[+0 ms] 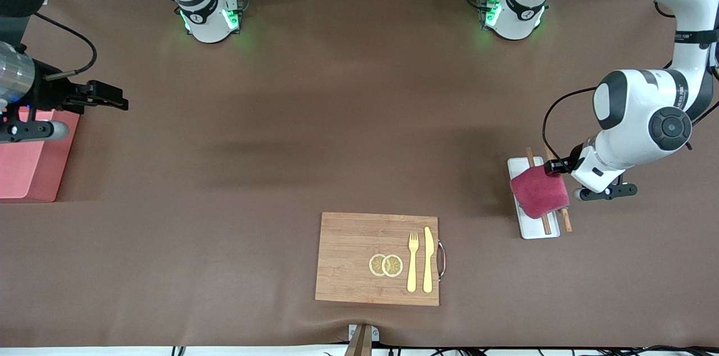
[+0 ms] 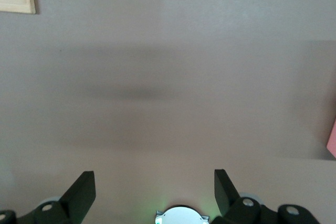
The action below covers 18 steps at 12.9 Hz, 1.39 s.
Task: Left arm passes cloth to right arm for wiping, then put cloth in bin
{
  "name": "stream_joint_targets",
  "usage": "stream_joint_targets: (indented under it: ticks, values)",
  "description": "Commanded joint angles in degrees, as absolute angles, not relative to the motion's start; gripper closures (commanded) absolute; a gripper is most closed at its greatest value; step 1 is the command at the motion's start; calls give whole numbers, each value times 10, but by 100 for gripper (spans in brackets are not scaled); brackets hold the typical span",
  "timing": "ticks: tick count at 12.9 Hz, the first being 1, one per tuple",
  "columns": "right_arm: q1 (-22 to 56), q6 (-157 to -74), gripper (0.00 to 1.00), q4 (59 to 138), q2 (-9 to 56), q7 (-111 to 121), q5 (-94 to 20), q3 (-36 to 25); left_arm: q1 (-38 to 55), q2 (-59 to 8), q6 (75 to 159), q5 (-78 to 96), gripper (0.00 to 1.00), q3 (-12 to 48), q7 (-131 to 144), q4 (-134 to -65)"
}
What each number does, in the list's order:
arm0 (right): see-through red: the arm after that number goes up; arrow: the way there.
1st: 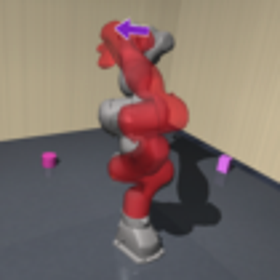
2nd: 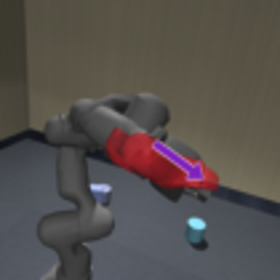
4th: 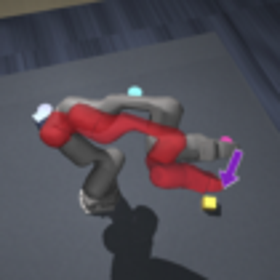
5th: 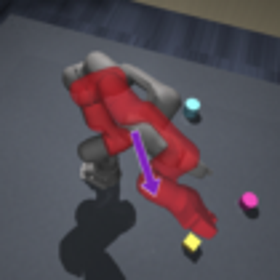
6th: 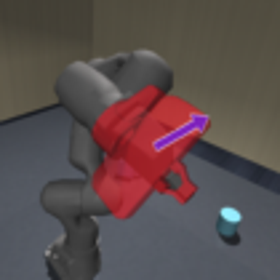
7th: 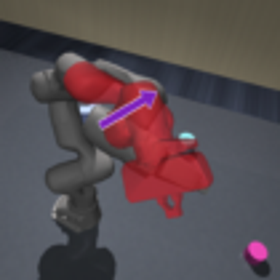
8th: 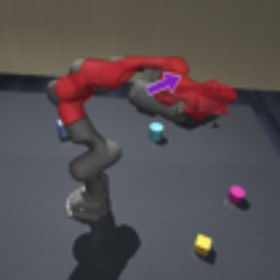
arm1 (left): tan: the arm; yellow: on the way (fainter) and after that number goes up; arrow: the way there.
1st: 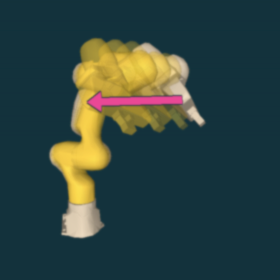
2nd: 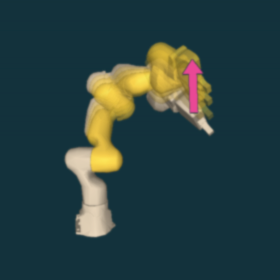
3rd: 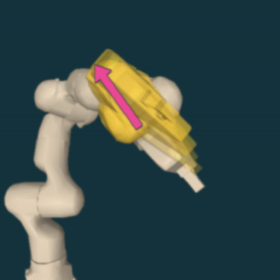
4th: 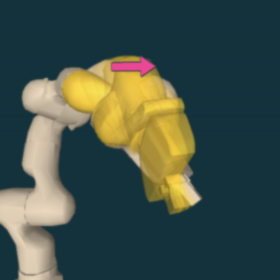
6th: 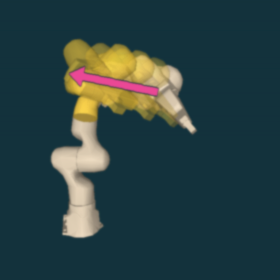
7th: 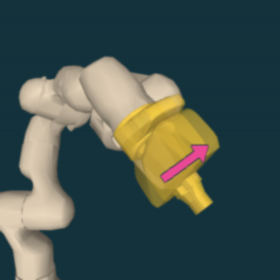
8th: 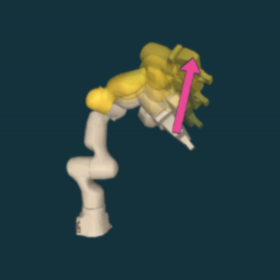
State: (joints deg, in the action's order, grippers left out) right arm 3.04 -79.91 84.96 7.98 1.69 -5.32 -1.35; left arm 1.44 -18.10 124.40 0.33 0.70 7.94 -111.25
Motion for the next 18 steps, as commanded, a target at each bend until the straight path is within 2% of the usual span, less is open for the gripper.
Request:
stream_joint_targets:
  ticks: [1, 4, 8, 10, 12, 15, 17, 18]
  values:
    - [73, -797, 0, 835, 122, 16, -56, -18, 14, -185, 1255, 7, 50, 7, 83, -1114]
    - [83, -815, 0, 828, 148, 16, -56, -18, 14, -188, 1261, 7, 59, 7, 83, -1114]
    - [116, -907, 0, 828, 203, 16, -63, -18, 14, -191, 1261, 7, 69, 7, 83, -1112]
    - [119, -904, 0, 830, 204, 11, -83, -19, 14, -194, 1261, 7, 73, 7, 83, -1112]
    - [115, -896, 0, 840, 204, 10, -89, -18, 15, -194, 1261, 7, 88, 7, 83, -1111]
    - [103, -868, 0, 848, 204, -58, -163, -20, 14, -193, 1261, 7, 92, 7, 83, -1109]
    - [108, -859, 0, 847, 203, -118, -170, -20, 15, -194, 1261, 7, 100, 7, 83, -1108]
    - [109, -854, 0, 848, 203, -135, -174, -19, 15, -194, 1261, 7, 100, 8, 83, -1108]
